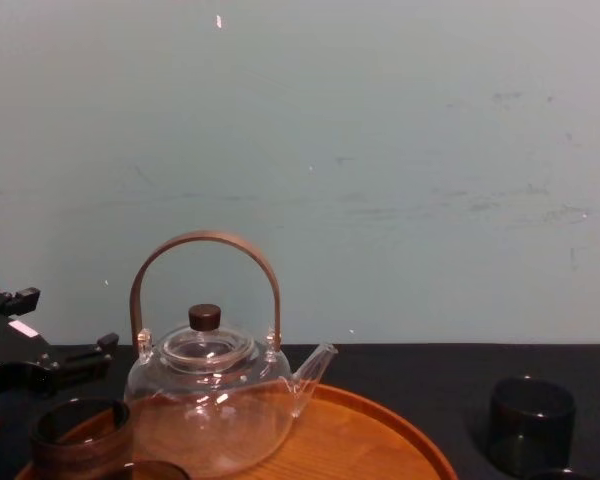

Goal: Pick up the glass from the table and place it on the tray.

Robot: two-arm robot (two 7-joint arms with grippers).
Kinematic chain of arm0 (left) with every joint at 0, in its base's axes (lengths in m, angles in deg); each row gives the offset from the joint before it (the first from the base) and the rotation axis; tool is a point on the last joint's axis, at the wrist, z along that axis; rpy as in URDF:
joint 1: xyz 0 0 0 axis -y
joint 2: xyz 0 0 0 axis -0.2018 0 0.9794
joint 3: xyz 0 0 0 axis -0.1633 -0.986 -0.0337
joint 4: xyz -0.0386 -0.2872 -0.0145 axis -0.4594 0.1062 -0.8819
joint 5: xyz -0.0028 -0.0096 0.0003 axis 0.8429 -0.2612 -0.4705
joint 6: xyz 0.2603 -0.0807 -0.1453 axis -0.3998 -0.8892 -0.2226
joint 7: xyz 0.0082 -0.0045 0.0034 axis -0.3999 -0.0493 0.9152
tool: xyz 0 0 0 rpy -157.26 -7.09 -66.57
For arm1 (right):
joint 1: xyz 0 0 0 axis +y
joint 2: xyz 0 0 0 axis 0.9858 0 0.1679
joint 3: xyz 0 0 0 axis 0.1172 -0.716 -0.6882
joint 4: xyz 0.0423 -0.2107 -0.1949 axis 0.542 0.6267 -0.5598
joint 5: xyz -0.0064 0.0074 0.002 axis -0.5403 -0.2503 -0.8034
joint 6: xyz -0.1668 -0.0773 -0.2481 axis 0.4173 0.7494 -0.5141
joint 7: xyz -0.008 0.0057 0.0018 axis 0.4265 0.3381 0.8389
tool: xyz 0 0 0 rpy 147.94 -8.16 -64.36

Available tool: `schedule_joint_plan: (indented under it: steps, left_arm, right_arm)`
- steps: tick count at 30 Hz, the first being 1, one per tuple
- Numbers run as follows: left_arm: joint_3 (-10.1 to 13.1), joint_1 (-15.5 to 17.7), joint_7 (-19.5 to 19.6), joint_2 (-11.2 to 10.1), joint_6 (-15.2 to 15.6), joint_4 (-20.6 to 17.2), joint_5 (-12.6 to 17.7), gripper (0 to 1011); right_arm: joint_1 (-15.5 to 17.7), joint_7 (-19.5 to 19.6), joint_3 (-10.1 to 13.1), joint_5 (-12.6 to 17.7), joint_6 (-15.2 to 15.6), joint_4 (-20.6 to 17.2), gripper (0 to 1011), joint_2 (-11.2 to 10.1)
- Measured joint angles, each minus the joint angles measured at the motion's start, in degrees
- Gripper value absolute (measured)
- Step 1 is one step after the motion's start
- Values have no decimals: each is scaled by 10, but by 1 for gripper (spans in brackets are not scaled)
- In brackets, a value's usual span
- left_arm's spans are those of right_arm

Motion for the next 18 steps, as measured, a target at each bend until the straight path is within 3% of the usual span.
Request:
schedule_joint_plan:
  steps: [18]
  left_arm:
    - [0,0,0,0,0,0,0,1001]
  right_arm:
    - [-42,-10,-31,-13,27,38,1002,26]
